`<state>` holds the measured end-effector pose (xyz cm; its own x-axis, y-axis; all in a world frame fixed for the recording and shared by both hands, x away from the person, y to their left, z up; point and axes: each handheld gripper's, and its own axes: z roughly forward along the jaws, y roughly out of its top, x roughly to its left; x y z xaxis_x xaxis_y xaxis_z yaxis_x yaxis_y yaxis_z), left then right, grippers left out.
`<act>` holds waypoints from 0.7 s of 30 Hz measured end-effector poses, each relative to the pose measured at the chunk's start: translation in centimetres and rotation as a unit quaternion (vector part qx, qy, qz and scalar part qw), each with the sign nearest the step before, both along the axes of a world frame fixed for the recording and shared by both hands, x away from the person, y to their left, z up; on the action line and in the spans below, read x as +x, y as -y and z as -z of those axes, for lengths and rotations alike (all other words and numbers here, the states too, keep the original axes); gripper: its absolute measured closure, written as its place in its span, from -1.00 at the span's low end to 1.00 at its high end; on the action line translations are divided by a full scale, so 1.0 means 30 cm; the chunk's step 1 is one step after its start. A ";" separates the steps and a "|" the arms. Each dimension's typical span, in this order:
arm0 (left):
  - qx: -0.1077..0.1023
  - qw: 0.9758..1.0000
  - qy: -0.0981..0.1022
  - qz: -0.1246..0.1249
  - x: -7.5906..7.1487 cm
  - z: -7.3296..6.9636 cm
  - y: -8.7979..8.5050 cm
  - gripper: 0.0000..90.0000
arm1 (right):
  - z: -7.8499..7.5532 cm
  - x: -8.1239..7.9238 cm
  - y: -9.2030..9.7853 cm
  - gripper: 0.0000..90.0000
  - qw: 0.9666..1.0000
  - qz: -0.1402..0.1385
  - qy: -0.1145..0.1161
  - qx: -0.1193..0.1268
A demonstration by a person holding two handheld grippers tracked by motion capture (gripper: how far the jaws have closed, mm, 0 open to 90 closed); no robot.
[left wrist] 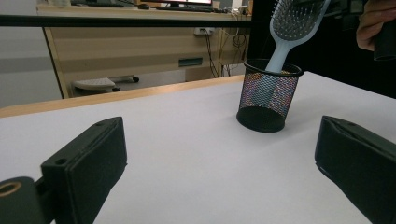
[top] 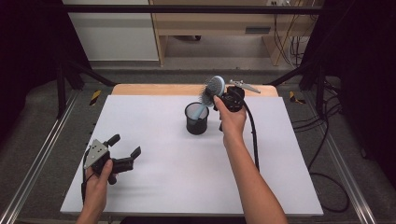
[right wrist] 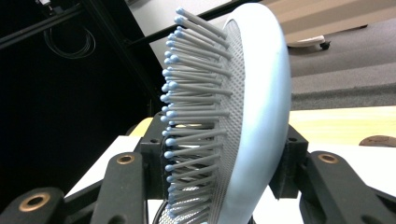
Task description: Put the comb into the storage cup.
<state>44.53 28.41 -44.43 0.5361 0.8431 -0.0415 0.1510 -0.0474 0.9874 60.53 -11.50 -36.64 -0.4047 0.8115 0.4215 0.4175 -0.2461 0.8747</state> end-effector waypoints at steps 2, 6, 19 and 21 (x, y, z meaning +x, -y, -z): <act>0.002 1.000 0.000 0.001 0.000 0.000 -0.001 -0.95 | 0.004 0.004 -0.002 0.13 1.000 0.000 -0.001 -0.003; 0.001 1.000 0.000 0.001 0.000 0.000 0.000 -0.95 | 0.009 0.006 -0.004 0.13 1.000 -0.003 -0.004 -0.005; 0.004 1.000 -0.001 0.004 0.001 0.001 0.005 -0.95 | 0.027 0.013 -0.023 0.12 1.000 -0.010 -0.014 -0.008; 0.003 1.000 -0.002 0.005 0.002 0.002 0.005 -0.95 | 0.032 0.014 -0.025 0.12 1.000 -0.009 -0.016 -0.008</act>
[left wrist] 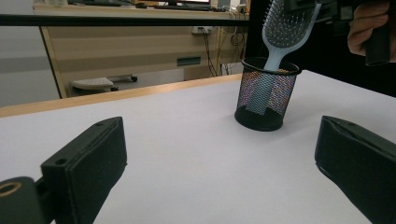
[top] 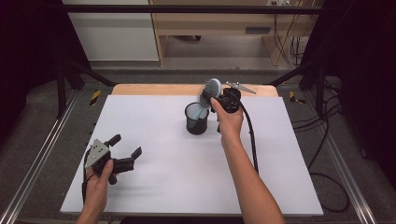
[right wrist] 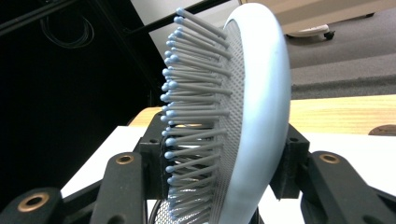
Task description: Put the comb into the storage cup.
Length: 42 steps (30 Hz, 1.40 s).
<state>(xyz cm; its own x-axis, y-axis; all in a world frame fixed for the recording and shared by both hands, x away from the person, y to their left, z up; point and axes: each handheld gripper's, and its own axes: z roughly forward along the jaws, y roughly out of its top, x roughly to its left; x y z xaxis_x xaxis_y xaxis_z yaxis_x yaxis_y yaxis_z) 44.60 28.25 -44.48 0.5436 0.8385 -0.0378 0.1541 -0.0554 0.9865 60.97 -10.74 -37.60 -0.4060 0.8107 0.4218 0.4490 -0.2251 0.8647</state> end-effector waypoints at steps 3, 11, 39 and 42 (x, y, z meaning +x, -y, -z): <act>0.000 1.000 0.000 -0.001 0.001 0.000 0.000 -0.95 | 0.005 0.003 0.000 0.11 1.000 0.001 -0.003 0.001; -0.001 1.000 -0.001 0.000 0.001 0.000 0.000 -0.95 | 0.022 0.012 0.005 0.10 1.000 0.002 -0.014 0.009; -0.001 1.000 -0.002 0.002 0.001 0.001 0.001 -0.95 | 0.046 0.023 0.055 -0.05 0.998 0.011 -0.036 0.041; 0.000 1.000 -0.002 0.003 0.000 0.001 0.001 -0.95 | 0.045 0.023 0.054 -0.06 0.998 0.011 -0.038 0.043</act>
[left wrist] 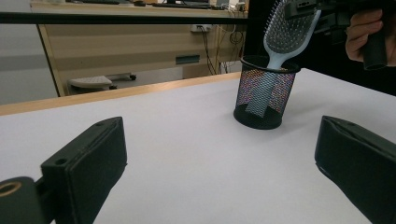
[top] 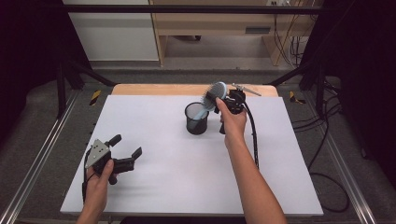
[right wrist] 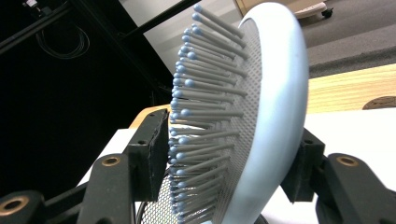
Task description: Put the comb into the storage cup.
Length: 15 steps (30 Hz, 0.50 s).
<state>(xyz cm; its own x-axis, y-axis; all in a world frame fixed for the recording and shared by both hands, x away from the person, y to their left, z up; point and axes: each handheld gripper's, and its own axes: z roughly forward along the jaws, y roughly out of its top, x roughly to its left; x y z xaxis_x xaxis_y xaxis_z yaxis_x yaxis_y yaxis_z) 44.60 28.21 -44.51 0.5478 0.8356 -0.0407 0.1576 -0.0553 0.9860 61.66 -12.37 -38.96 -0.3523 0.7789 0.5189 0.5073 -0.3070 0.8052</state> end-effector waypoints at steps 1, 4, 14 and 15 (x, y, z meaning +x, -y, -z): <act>0.000 1.000 0.000 0.000 0.000 0.000 0.000 -0.95 | 0.001 0.001 0.000 -0.07 1.000 0.000 0.001 -0.001; 0.000 1.000 0.000 0.000 0.000 0.000 -0.001 -0.95 | 0.001 0.000 0.000 -0.09 1.000 -0.001 0.000 0.001; -0.001 1.000 0.001 0.001 -0.002 -0.002 0.001 -0.95 | 0.008 0.002 -0.006 -0.14 1.000 -0.009 -0.006 0.001; -0.001 1.000 0.001 0.001 -0.003 -0.002 0.001 -0.95 | 0.008 0.002 -0.007 -0.14 1.000 -0.008 -0.007 0.001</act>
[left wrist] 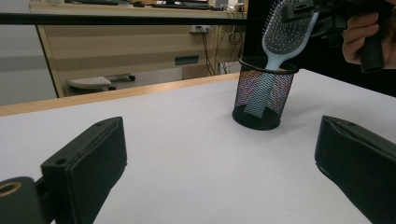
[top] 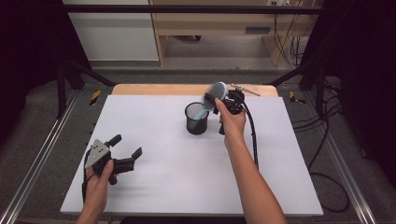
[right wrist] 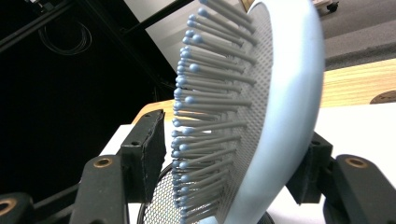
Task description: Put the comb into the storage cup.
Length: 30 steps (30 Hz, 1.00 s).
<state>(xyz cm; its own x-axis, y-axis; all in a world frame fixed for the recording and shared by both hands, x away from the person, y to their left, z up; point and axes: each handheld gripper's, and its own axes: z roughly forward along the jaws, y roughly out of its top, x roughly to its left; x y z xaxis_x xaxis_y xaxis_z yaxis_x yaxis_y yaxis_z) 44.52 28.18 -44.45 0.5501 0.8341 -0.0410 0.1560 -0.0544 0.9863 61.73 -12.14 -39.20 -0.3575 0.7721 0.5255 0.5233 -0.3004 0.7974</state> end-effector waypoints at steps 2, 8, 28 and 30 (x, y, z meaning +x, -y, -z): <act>0.000 1.000 0.000 0.000 -0.001 -0.001 -0.001 -0.95 | 0.001 0.000 -0.002 -0.15 1.000 -0.001 -0.001 0.002; 0.001 1.000 -0.001 0.005 -0.003 -0.001 0.003 -0.95 | 0.001 0.001 -0.006 -0.44 1.000 -0.002 0.002 0.000; 0.002 1.000 -0.002 0.001 -0.001 0.000 0.000 -0.95 | -0.025 -0.019 -0.001 -0.87 0.999 -0.005 0.011 -0.030; 0.002 1.000 -0.001 0.001 -0.002 -0.001 -0.001 -0.95 | -0.027 -0.023 0.000 -0.87 0.999 -0.005 0.015 -0.041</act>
